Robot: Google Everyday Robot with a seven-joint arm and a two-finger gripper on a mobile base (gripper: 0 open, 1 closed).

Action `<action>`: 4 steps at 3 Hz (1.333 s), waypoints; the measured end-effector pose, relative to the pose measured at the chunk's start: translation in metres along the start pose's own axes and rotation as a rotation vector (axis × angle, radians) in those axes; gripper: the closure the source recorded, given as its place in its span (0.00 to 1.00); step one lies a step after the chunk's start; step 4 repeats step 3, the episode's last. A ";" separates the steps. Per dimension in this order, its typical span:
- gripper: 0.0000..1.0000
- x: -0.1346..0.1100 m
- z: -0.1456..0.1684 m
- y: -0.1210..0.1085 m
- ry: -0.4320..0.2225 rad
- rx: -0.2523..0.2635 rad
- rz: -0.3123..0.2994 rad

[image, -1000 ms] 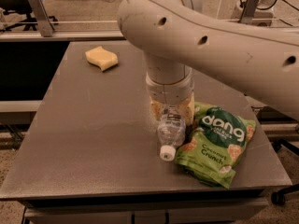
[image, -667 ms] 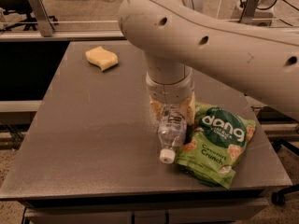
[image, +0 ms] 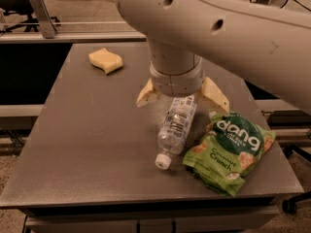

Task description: Move blue plastic bottle near green rice chip bag

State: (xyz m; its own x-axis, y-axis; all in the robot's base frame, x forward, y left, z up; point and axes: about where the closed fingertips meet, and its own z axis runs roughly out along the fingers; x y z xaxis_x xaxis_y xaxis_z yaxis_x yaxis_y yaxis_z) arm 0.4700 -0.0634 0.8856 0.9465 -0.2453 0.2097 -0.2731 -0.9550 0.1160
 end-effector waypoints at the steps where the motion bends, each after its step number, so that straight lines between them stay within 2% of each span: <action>1: 0.00 0.008 -0.032 0.005 0.080 -0.019 0.016; 2: 0.00 0.032 -0.045 0.013 0.088 0.037 0.149; 4: 0.00 0.033 -0.045 0.012 0.090 0.039 0.149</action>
Offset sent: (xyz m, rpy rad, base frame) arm 0.0236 -0.0493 0.0600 0.0502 -0.0435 -0.3287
